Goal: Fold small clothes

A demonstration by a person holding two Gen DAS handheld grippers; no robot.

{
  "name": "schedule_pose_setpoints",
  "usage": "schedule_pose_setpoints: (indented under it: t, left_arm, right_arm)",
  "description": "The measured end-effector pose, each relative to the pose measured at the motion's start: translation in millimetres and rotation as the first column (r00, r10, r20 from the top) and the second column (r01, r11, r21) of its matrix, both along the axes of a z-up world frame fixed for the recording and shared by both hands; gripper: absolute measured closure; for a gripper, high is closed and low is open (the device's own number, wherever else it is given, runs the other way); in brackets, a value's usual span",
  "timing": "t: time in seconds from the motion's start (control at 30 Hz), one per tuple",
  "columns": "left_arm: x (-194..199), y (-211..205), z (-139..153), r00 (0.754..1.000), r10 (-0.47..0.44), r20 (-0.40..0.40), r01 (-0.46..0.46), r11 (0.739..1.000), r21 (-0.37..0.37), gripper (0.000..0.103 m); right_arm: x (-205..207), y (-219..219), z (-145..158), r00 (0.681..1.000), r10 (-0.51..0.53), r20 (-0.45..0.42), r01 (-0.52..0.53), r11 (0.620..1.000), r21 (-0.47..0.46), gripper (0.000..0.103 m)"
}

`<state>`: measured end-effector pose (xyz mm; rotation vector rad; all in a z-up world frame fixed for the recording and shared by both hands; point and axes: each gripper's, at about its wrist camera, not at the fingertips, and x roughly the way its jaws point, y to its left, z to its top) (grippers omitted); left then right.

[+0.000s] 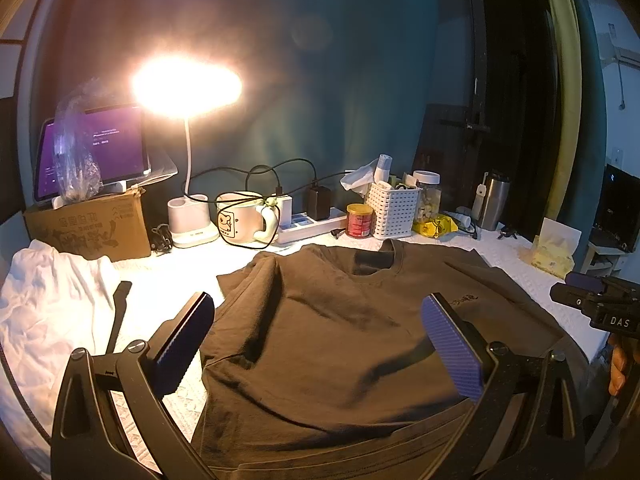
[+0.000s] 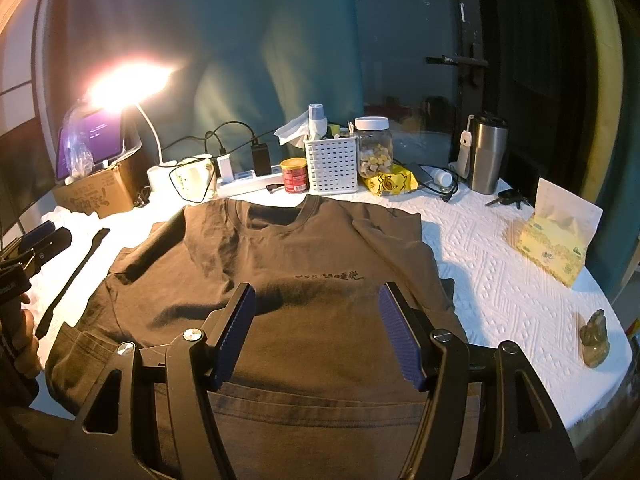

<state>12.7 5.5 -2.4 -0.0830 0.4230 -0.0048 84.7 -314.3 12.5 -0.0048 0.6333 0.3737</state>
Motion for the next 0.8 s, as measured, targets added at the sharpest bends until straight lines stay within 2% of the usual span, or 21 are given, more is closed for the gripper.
schedule_pose_setpoints:
  t: [0.8]
  left_arm:
    - [4.4, -8.5, 0.4, 1.000, 0.003, -0.007, -0.003, 1.000, 0.014, 0.001]
  right_arm:
    - [5.0, 2.7, -6.2, 1.000, 0.011, -0.012, -0.011, 1.000, 0.001, 0.035]
